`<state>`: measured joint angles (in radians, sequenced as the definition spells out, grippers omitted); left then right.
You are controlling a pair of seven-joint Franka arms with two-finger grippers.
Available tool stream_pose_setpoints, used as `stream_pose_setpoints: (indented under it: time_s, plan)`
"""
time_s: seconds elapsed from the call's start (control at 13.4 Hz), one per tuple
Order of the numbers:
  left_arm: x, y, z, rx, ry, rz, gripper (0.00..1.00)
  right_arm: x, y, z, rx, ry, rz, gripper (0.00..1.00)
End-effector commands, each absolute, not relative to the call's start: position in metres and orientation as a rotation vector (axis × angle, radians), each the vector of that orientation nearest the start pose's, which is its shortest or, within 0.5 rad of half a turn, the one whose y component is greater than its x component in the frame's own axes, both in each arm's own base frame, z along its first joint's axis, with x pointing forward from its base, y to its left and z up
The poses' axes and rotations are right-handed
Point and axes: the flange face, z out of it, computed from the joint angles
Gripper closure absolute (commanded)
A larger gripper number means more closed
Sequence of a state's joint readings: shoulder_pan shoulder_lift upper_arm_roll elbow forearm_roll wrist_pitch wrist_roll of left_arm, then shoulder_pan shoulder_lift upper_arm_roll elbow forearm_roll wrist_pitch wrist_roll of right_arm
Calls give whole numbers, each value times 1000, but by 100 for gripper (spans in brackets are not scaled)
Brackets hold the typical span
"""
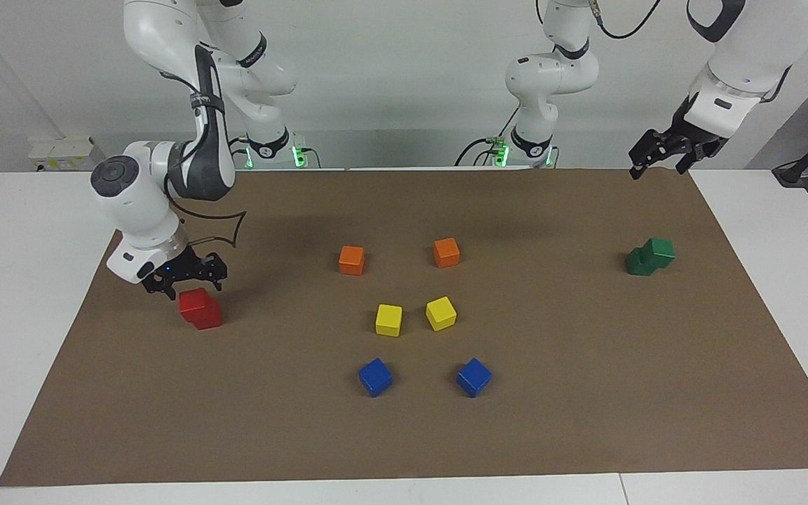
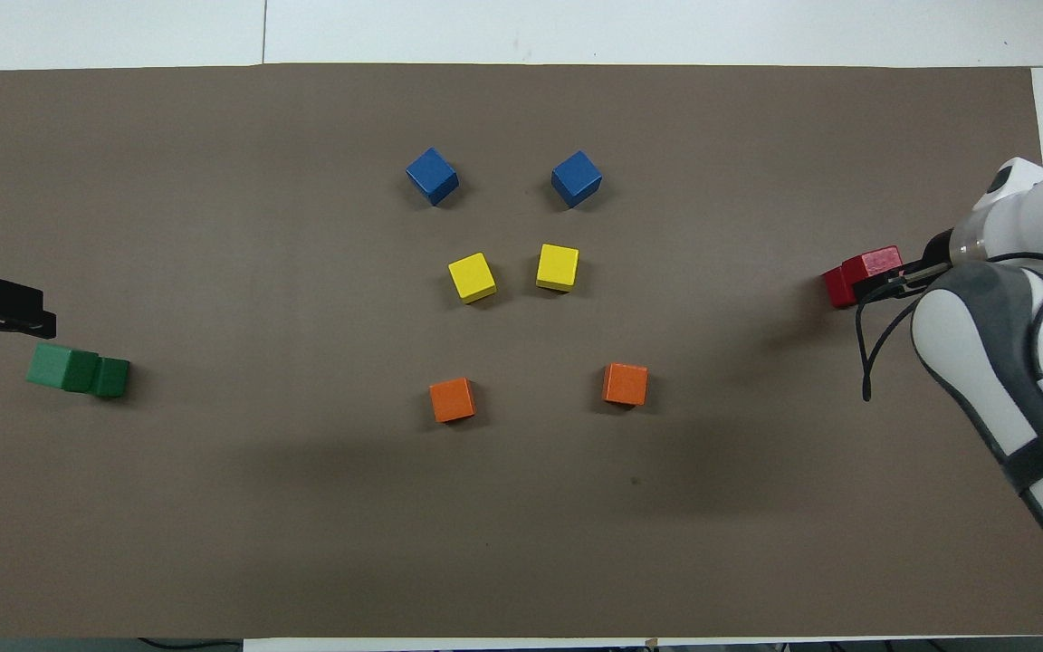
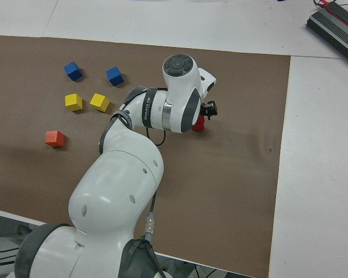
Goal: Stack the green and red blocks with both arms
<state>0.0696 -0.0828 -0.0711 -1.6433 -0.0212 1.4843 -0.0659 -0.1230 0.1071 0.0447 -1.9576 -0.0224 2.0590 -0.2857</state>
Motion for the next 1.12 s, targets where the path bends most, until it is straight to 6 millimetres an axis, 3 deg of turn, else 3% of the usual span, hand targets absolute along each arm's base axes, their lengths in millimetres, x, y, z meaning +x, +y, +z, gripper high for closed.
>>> stream_pose_setpoints:
  time_s: [0.0, 0.3, 0.45, 0.6, 0.75, 1.05]
  plan:
    - [514, -7, 635, -3154, -117, 103, 0, 554, -40, 509, -3143, -314, -27, 0]
    - [516, -11, 637, -3157, -81, 81, 0, 516, -25, 622, -3146, -327, -12, 0]
    - [516, -12, 637, -3159, -76, 81, 0, 511, -21, 658, -3149, -209, 22, 0]
    - [516, -11, 637, -3159, -78, 81, 0, 517, 1, 662, -3136, -48, 44, 0]
    - [516, -11, 637, -3159, -78, 81, 0, 518, 8, 660, -3137, -25, 49, 0]
    - [516, -12, 637, -3159, -76, 77, 0, 529, 4, 644, -3137, -15, 80, 0]
